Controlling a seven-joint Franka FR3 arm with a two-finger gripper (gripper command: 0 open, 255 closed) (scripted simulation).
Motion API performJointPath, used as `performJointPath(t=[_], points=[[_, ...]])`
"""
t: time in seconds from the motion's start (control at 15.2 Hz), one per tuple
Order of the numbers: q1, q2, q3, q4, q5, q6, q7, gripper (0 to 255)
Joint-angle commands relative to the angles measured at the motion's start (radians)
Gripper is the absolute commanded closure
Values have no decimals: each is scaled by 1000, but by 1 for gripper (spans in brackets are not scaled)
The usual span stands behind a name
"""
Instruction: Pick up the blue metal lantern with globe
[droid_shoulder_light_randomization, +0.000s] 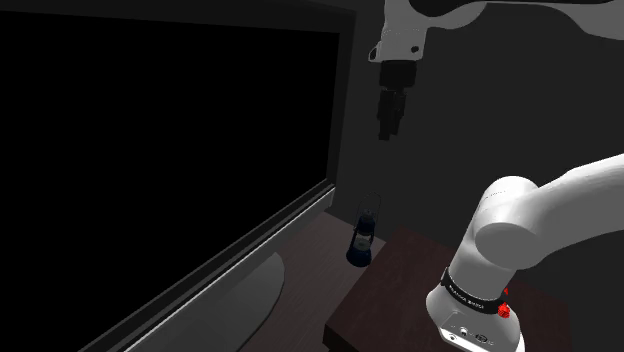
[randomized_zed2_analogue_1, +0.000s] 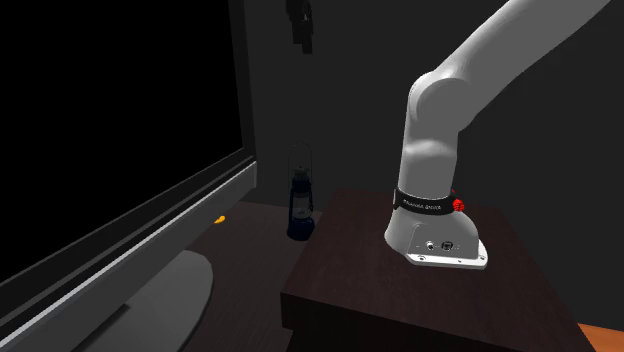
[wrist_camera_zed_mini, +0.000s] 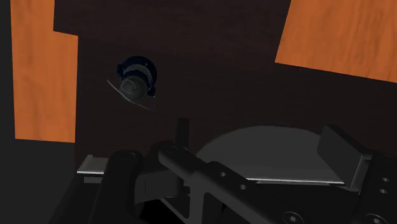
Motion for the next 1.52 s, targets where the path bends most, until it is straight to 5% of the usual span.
performJointPath(t=[0.0, 0.73, 1.45], points=[[0, 0, 0, 0, 0, 0, 0, 0], [-101, 210, -5, -187, -23, 316, 148, 0], [-194, 532, -44, -263, -44, 637, 286, 0]])
